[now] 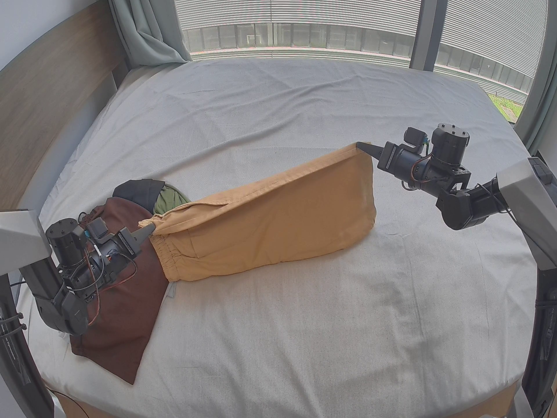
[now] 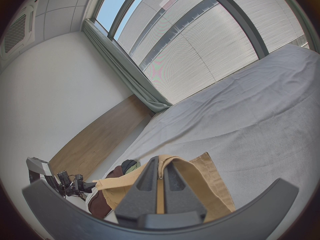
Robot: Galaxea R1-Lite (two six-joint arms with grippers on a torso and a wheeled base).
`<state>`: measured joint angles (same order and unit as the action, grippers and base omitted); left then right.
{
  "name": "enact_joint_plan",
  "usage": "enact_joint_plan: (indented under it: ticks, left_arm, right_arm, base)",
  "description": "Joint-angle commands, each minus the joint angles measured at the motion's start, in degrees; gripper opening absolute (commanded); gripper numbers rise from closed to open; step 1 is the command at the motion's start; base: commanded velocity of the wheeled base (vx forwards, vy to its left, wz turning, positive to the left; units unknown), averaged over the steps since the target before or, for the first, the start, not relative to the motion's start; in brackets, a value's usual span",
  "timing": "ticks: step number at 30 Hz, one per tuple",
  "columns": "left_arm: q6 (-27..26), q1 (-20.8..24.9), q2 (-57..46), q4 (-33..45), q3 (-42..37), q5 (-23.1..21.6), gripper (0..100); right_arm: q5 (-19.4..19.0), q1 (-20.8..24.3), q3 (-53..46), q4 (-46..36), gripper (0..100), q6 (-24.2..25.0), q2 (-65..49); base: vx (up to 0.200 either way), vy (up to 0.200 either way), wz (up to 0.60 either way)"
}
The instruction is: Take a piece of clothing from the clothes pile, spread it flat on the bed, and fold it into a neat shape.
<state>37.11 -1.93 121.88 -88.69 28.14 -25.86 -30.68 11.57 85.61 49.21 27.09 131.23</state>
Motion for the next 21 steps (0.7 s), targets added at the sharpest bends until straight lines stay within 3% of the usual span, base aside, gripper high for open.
enact_joint_plan:
  ticks: [1,21]
  left_arm:
    - [0.2,-0.2,0.3,0.0,0.5,0.0,0]
    - [3.1,-0.9,3.8,0.0,3.6,0.0,0]
  right_arm:
    - [0.0,0.1,2.0,-0.8,0,0.0,0.8]
    - [0.6,0.0,17.4,-3.2,0,0.9,13.1]
  base:
    - [0.0,0.0,0.0]
    - [0.0,0.0,0.0]
